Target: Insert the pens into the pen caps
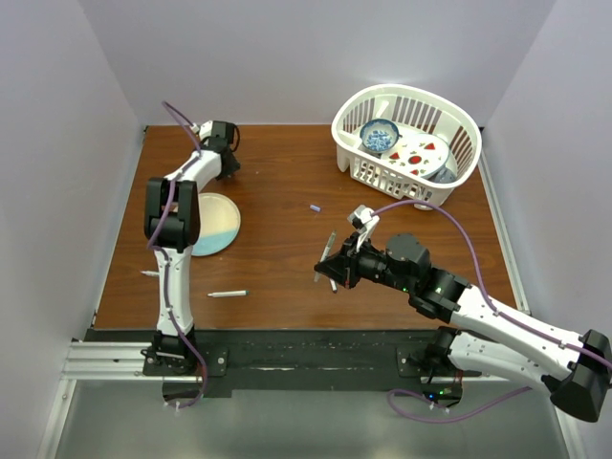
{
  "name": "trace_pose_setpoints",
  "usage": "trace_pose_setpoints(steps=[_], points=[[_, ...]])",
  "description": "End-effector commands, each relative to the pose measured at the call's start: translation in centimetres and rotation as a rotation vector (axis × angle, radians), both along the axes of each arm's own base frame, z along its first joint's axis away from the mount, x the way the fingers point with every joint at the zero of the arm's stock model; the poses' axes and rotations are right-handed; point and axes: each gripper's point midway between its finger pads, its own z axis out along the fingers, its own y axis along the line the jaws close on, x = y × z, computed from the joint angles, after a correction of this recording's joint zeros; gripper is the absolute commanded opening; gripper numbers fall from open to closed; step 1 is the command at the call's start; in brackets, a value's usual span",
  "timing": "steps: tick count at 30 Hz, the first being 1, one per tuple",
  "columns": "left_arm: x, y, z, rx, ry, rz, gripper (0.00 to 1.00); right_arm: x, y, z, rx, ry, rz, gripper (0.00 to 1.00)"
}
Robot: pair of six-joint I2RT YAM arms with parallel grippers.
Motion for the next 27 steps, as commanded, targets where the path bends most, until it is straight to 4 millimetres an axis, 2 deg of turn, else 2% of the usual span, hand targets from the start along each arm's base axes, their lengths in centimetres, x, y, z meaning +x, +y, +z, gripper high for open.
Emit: trace_pose_setpoints(steps=[1,2,5,10,11,12,13,14,15,16,17,18,19,21,22,23,24,25,27], points=[[0.7,0.7,0.7,0.02,-0.021,-0.022,0.36,0.6,0.1,2.2,0.029,-0.061,-0.014,0.0],[0.6,0.4,0.3,0.021,-0.011,-0.05,0.36,0.6,0.0,2.3,0.031,-0.063,-0.017,0.0],[0.4,-0.7,-0.3,-0.006,-0.003,-0.139,0.24,0.8,-0.4,2.4,0.027,-0.072,-0.035,0.0],[-0.3,-3.4,0.2,-0.051,-0.03,-0.368,0.07,0.7,-0.9,3.1,0.034,-0.08,-0.051,0.0],[-0.8,-3.6,1.1,-0.041,-0.042,-0.413,0.04,0.7,-1.1,3.2,0.036,-0.08,-0.054,0.0],[-0.5,-4.1,2.2,-0.037,-0.086,-0.454,0.0,0.8,-1.2,3.5,0.039,-0.082,-0.064,0.0],[-0.8,-5.6,3.3,-0.073,-0.12,-0.533,0.0,0.7,-1.4,3.4,0.035,-0.077,-0.07,0.0],[-1.3,-6.0,5.4,-0.048,-0.161,-0.597,0.0,0.7,-1.6,3.7,0.041,-0.081,-0.078,0.0],[-1.5,-7.6,6.9,-0.058,-0.21,-0.68,0.0,0.8,-1.8,3.9,0.04,-0.083,-0.089,0.0],[-2.3,-8.2,8.7,0.001,-0.248,-0.778,0.0,0.7,-2.0,4.1,0.043,-0.086,-0.093,0.0],[-3.0,-9.2,9.7,0.03,-0.276,-0.861,0.0,0.7,-2.4,4.7,0.057,-0.098,-0.104,0.0],[-4.6,-12.0,10.4,0.022,-0.303,-1.01,0.0,0.6,-2.7,5.1,0.063,-0.104,-0.112,0.0],[-6.2,-12.6,11.3,0.132,-0.326,-1.146,0.0,0.8,-3.2,5.1,0.06,-0.109,-0.136,0.0],[-9.0,-14.9,11.4,0.229,-0.319,-1.295,0.0,0.7,-4.1,5.9,0.075,-0.127,-0.16,0.0],[-10.5,-14.7,11.6,0.33,-0.319,-1.368,0.0,0.9,-4.6,6.1,0.078,-0.137,-0.184,0.0],[-11.5,-15.1,11.5,0.36,-0.318,-1.422,0.0,0.9,-4.9,6.3,0.085,-0.143,-0.195,0.0],[-13.2,-15.6,10.9,0.357,-0.289,-1.491,0.0,0.7,-5.4,6.8,0.098,-0.155,-0.205,0.0],[-15.0,-16.4,11.2,0.36,-0.33,-1.622,0.0,0.6,-5.7,7.0,0.101,-0.161,-0.212,0.0],[-18.1,-17.2,10.6,0.31,-0.337,-1.768,0.0,0.5,-6.6,7.3,0.106,-0.17,-0.237,0.0]])
